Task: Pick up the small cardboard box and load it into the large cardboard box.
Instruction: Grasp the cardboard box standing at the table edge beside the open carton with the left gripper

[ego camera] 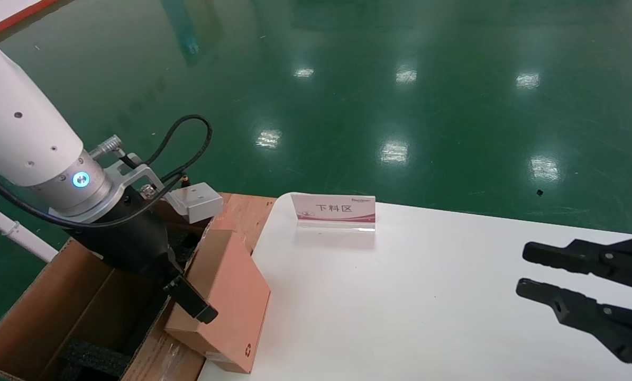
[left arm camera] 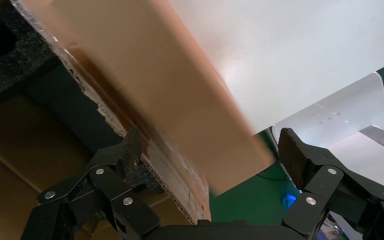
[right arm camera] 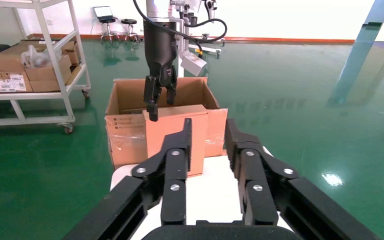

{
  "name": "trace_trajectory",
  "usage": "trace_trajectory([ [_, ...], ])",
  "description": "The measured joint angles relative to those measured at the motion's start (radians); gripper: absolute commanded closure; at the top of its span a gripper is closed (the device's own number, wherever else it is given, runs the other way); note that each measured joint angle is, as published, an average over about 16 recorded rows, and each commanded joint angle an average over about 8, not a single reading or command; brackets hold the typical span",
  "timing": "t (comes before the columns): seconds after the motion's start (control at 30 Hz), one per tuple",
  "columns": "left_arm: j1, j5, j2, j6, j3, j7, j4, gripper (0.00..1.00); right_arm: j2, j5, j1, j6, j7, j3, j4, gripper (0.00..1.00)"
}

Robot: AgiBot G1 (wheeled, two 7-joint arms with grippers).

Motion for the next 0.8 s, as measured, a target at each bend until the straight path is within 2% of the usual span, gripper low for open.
trace_trajectory([
  [0.47,-0.020,0.000,-0.002,-0.053,0.095,0.004,0.001,0.00,0.000,0.001,0.000,0.000,0.000,-0.001,0.000,0.00],
  [0.8,-0.007,0.055,-0.036,-0.152,0.103,0.035,0.000,0.00,0.001,0.001,0.000,0.001,-0.001,-0.002,0.000,0.00],
])
